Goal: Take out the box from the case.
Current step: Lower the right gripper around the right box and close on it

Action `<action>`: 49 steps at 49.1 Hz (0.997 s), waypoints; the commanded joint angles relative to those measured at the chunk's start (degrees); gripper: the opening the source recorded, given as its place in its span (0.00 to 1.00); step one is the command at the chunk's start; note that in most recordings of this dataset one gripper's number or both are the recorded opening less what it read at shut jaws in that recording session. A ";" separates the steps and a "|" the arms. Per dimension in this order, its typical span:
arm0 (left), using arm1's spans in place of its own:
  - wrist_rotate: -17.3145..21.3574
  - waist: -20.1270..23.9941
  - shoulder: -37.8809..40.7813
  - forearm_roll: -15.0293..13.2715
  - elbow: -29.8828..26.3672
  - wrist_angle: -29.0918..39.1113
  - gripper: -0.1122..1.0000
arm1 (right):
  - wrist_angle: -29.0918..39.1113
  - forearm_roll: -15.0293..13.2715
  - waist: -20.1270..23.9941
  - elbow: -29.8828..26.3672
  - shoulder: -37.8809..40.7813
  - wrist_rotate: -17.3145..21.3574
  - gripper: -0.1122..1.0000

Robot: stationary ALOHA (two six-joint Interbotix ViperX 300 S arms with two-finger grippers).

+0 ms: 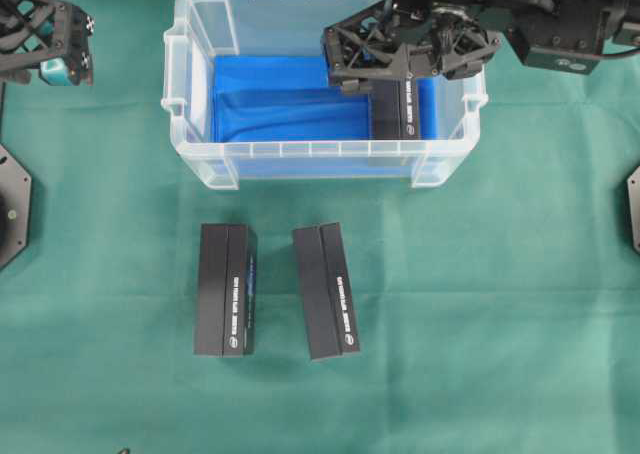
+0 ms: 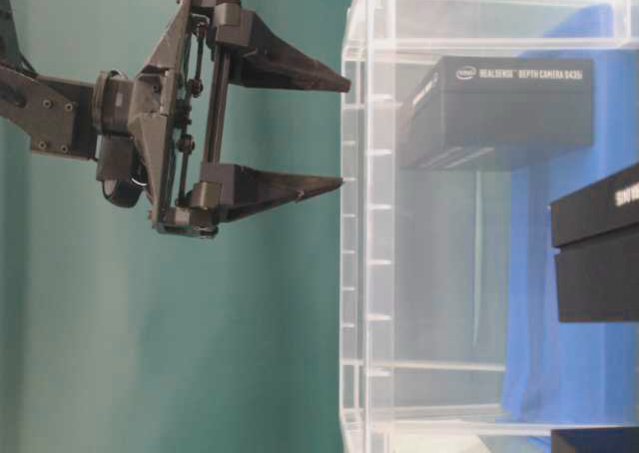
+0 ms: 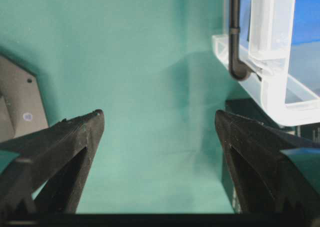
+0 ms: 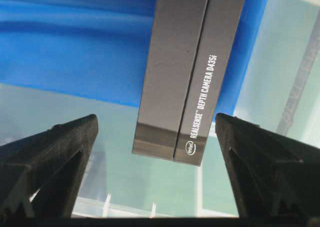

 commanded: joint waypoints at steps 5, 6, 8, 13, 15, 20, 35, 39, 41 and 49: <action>0.09 -0.18 -0.18 0.00 -0.88 -0.18 0.98 | -0.09 -0.18 0.18 -0.79 -0.88 -0.09 0.94; 0.09 -0.18 -0.18 0.00 -0.88 -0.18 0.98 | -0.09 -0.18 0.09 -0.79 -0.88 -0.09 0.94; 0.09 -0.09 -0.18 0.00 -0.88 -0.26 0.98 | -0.09 -0.18 0.18 -0.79 -0.88 -0.09 0.94; 0.09 -0.18 -0.18 0.00 -0.88 -0.18 0.98 | -0.09 -0.18 0.18 -0.79 -0.88 -0.09 0.94; 0.09 -0.18 -0.18 0.00 -0.88 -0.18 0.98 | -0.09 -0.18 0.18 -0.79 -0.88 0.00 0.94; 0.09 -0.18 -0.18 0.00 -0.88 -0.18 0.98 | -0.09 -0.18 0.18 -0.70 -0.88 0.09 0.94; 0.09 -0.18 -0.18 0.00 -0.88 -0.18 0.98 | 0.09 -0.26 0.18 -0.62 -0.88 0.09 0.94; 0.09 -0.18 -0.18 0.00 -0.88 -0.18 0.98 | 0.00 -0.26 0.18 -0.53 -0.88 0.09 0.94; 0.09 -0.18 -0.26 0.00 -0.88 -0.18 0.98 | -0.09 -0.26 0.18 -0.44 -0.88 0.09 0.94; 0.09 -0.26 -0.18 0.00 -0.79 -0.18 0.98 | -0.26 -0.26 0.18 0.35 -0.88 0.26 0.94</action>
